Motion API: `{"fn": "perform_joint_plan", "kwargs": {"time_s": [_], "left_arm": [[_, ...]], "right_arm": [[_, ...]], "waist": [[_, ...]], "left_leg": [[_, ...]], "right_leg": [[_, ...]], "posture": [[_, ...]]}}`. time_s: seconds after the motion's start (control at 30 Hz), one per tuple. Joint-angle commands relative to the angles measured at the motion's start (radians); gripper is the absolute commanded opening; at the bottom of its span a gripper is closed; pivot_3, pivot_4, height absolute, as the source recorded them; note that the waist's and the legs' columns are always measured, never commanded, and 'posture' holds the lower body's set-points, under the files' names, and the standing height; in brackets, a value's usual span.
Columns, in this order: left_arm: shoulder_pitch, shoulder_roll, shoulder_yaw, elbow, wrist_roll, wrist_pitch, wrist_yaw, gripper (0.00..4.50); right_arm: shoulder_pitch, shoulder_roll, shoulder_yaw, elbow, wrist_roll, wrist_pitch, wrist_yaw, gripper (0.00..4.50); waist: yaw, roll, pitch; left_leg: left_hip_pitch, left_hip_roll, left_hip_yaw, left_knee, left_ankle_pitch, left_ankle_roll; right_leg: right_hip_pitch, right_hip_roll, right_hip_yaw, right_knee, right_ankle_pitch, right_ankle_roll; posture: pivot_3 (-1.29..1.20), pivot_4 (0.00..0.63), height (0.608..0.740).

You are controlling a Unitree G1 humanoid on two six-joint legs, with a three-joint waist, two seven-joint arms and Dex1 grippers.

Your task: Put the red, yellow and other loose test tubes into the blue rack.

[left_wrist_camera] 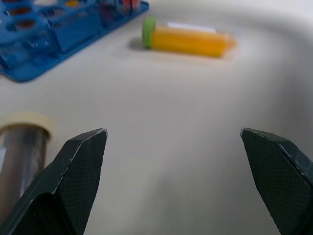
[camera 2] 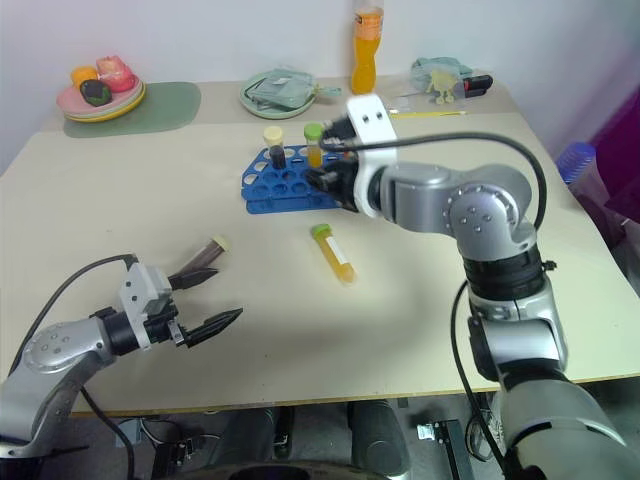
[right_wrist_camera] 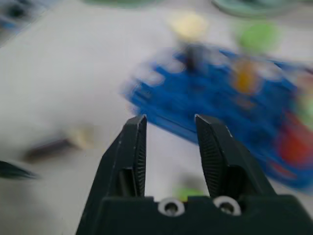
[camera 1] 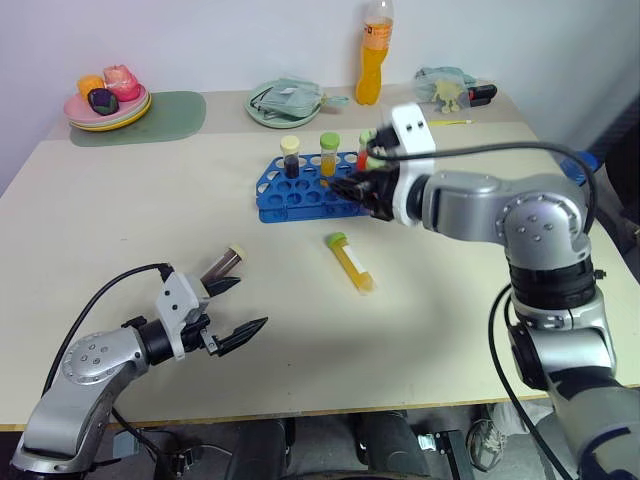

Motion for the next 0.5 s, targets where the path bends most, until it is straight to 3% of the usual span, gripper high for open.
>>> {"fn": "perform_joint_plan", "kwargs": {"time_s": [0.03, 0.13, 0.3, 0.5], "left_arm": [[-0.019, 0.010, -0.001, -0.056, -0.031, 0.031, 0.004, 4.50], [-0.065, 0.031, -0.017, -0.050, -0.035, 0.054, -0.012, 4.50], [-0.106, 0.039, -0.020, -0.013, -0.033, 0.053, -0.039, 4.50], [-0.094, 0.026, -0.044, -0.011, -0.017, 0.036, -0.049, 4.50]], "right_arm": [[-0.013, 0.011, -0.018, -0.058, -0.013, 0.063, 0.061, 1.73], [-0.001, 0.090, -0.109, -0.023, 0.114, 0.288, 0.003, 1.73], [-0.039, 0.094, -0.078, -0.032, 0.228, 0.359, -0.128, 3.86], [-0.083, 0.075, 0.049, 0.093, 0.269, 0.359, -0.305, 3.86]], "waist": [[-0.003, 0.002, 0.001], [-0.003, 0.001, 0.001], [0.001, 0.001, 0.001], [-0.001, 0.001, 0.001]], "left_leg": [[0.000, 0.000, 0.000, 0.000, 0.000, 0.000], [0.000, 0.002, 0.001, -0.002, 0.000, 0.000], [0.000, 0.002, 0.001, -0.001, 0.000, 0.000], [0.000, 0.001, 0.001, -0.001, 0.000, 0.000]], "right_leg": [[-0.001, 0.000, 0.000, 0.000, 0.000, 0.000], [-0.002, 0.001, 0.001, 0.001, 0.000, 0.000], [-0.002, 0.001, 0.001, 0.001, 0.000, 0.000], [-0.002, -0.001, 0.001, 0.000, 0.000, 0.000]], "posture": [[0.00, 0.150, 0.729], [0.00, 0.150, 0.729], [0.00, 0.150, 0.729], [0.00, 0.150, 0.729]]}}
